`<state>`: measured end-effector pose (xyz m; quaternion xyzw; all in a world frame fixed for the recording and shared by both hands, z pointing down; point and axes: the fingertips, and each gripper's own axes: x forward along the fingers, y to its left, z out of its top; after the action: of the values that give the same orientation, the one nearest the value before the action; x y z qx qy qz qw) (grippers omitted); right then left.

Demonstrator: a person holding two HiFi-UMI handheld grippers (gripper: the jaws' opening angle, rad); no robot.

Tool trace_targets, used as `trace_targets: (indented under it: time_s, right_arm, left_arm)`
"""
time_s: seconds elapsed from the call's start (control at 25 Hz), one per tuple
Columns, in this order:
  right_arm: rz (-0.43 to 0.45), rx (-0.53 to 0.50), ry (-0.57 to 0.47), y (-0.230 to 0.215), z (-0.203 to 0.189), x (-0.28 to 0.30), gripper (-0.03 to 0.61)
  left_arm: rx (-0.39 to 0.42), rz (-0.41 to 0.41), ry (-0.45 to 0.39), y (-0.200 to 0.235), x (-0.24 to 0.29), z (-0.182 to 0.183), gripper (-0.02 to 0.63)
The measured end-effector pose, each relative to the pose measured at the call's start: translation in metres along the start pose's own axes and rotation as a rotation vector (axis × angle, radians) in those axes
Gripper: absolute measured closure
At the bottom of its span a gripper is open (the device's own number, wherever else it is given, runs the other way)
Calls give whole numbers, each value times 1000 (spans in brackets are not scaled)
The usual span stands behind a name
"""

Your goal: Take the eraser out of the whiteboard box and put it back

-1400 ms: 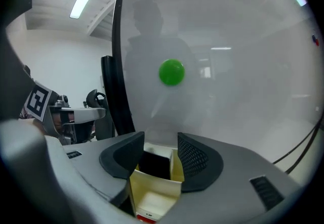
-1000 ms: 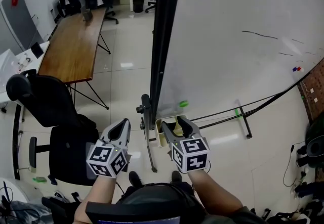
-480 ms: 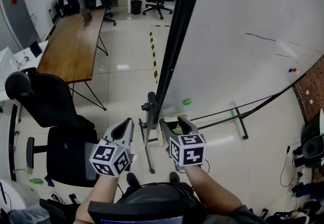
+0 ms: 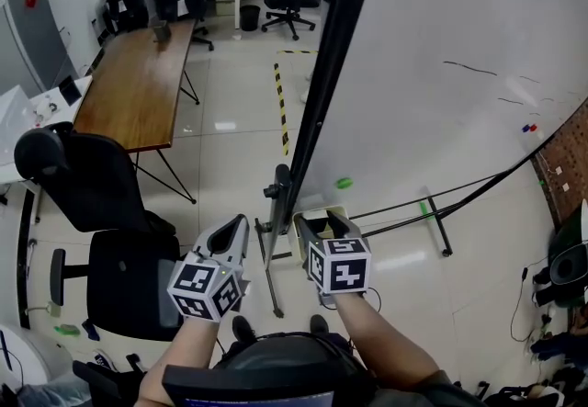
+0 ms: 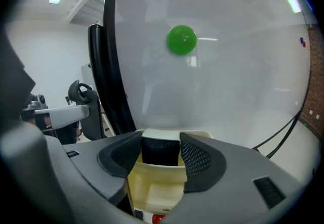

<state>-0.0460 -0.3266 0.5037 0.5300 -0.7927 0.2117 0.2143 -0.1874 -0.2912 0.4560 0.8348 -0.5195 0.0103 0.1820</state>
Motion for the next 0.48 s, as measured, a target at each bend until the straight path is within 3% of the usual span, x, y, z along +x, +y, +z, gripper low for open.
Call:
trace_targets:
  time_s: [0.32,0.48]
  right_arm:
    - [53,-7,-11,0,2,-2,315]
    - [86,14,-92,1,20,-20,316]
  left_arm:
    - [11,19,-5,-3,-13,3,580]
    - [24,11,-27,-5,-22,16,580]
